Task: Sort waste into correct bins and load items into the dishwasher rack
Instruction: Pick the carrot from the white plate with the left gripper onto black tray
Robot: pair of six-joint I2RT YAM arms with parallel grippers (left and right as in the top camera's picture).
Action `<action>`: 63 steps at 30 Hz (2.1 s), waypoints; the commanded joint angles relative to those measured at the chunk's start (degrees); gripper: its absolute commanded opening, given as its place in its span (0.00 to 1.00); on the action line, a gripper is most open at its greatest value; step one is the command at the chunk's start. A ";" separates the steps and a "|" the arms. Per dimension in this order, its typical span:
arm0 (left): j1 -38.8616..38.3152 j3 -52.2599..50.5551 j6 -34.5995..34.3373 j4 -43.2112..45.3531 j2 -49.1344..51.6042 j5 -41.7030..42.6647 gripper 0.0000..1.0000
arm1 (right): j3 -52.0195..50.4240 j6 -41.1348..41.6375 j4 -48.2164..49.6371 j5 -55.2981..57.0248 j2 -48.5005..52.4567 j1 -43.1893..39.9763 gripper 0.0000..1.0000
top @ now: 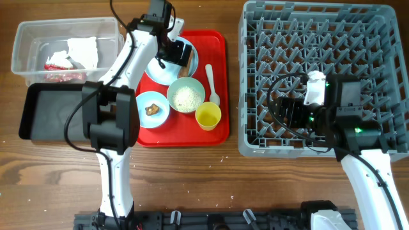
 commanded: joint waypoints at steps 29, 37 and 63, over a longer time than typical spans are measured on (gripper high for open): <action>3.96 1.68 -27.06 -16.72 -26.10 -17.09 0.04 | 1.22 0.35 -0.02 -0.98 0.48 -0.09 1.00; 22.75 -5.07 -83.12 -41.70 -30.29 -31.74 0.04 | 1.22 0.63 -0.55 -1.01 0.48 -0.09 1.00; 12.33 -37.27 -24.68 6.08 -40.63 6.82 0.88 | 1.22 1.86 -2.14 -1.01 0.48 -0.09 1.00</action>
